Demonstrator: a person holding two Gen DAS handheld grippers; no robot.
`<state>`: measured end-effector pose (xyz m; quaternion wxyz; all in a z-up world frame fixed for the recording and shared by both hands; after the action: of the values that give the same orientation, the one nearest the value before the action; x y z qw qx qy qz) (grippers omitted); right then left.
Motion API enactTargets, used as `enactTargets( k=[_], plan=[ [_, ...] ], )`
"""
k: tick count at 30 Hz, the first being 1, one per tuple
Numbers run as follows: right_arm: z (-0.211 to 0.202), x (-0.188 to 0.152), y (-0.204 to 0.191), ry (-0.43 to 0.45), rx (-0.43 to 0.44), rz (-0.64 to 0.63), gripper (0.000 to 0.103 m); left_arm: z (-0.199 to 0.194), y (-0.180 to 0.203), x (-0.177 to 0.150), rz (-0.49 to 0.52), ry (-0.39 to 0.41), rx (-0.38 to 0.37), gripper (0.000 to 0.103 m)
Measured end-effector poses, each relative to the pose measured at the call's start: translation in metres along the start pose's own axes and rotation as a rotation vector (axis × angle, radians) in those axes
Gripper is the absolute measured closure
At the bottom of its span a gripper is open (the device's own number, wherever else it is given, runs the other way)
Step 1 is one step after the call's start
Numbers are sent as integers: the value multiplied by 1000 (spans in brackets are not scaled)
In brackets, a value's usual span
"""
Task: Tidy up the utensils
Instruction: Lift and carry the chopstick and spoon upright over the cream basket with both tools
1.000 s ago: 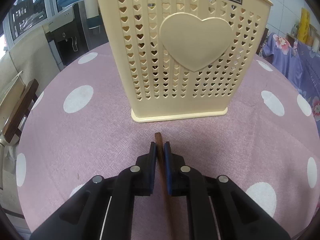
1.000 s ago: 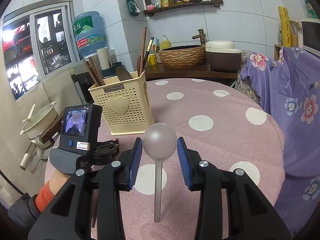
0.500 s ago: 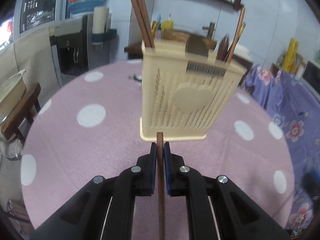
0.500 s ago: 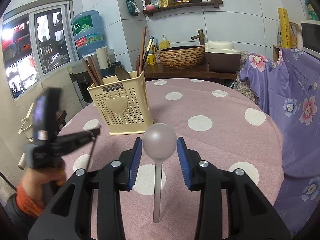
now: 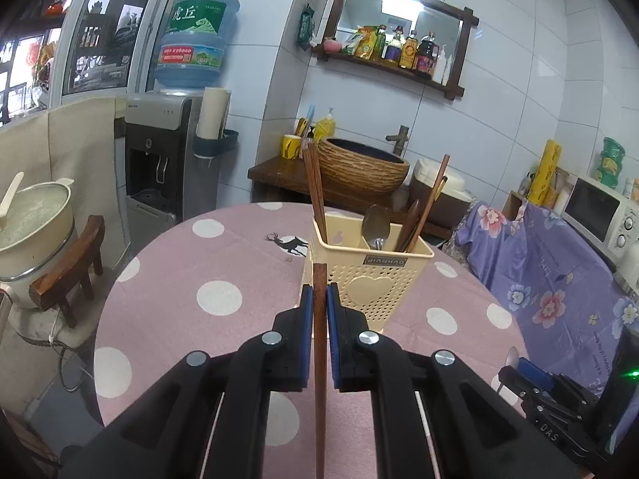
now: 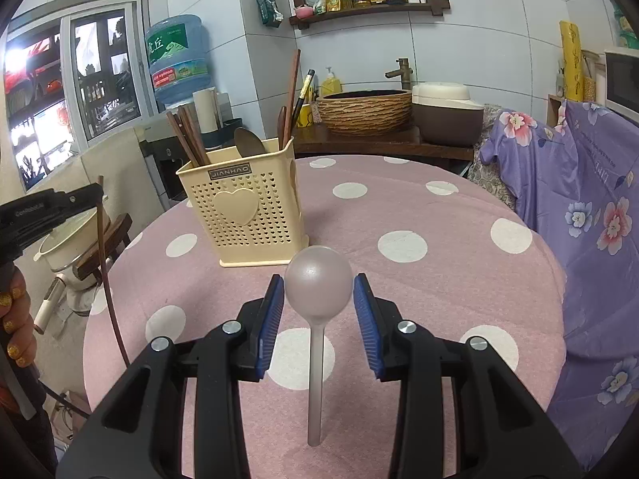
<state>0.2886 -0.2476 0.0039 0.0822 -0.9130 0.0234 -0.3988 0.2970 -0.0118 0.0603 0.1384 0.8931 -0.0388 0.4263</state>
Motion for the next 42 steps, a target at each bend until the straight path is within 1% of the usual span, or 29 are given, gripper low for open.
enactTargets(
  k=[4, 13, 20, 22, 24, 27, 30, 33, 36, 39, 42],
  plan=[
    [1, 3, -1, -2, 2, -1, 66, -10, -2, 6, 12, 24, -5, 95],
    [0, 8, -9, 1, 9, -24, 66, -14, -5, 14, 14, 38, -32, 95],
    [2, 20, -18, -13, 89, -14, 66, -19, -3, 24, 25, 47, -59, 95],
    [1, 26, -22, -14, 108, -28, 66, -19, 1, 29, 33, 46, -77, 95],
    [0, 35, -27, -3, 115, -43, 66, -18, 5, 37, 36, 39, -110, 95],
    [-5, 57, -36, 32, 125, -68, 66, -18, 11, 54, 44, 41, -134, 95],
    [-10, 88, -45, 72, 138, -82, 66, -23, 20, 79, 62, 65, -142, 95],
    [-16, 131, -56, 123, 146, -82, 66, -32, 30, 106, 70, 88, -174, 95],
    [-23, 176, -68, 183, 145, -80, 66, -42, 40, 140, 73, 113, -197, 95],
    [-27, 218, -81, 249, 115, -92, 66, -52, 49, 175, 84, 159, -175, 95],
    [-19, 243, -91, 283, 97, -96, 66, -56, 54, 195, 99, 203, -146, 95]
  ],
)
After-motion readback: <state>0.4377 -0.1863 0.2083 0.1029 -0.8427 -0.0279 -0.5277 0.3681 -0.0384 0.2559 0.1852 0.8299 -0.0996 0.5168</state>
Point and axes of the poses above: each gripper's, at about its wrist camera, not at the fingertips, and z roughly the way its jaws point, y to its right, x to its top, the point moved 6 cm from there along z, roughly the way its jaws point, and after that the axes turned 10 degrees about -y, right-handed, at the moved point
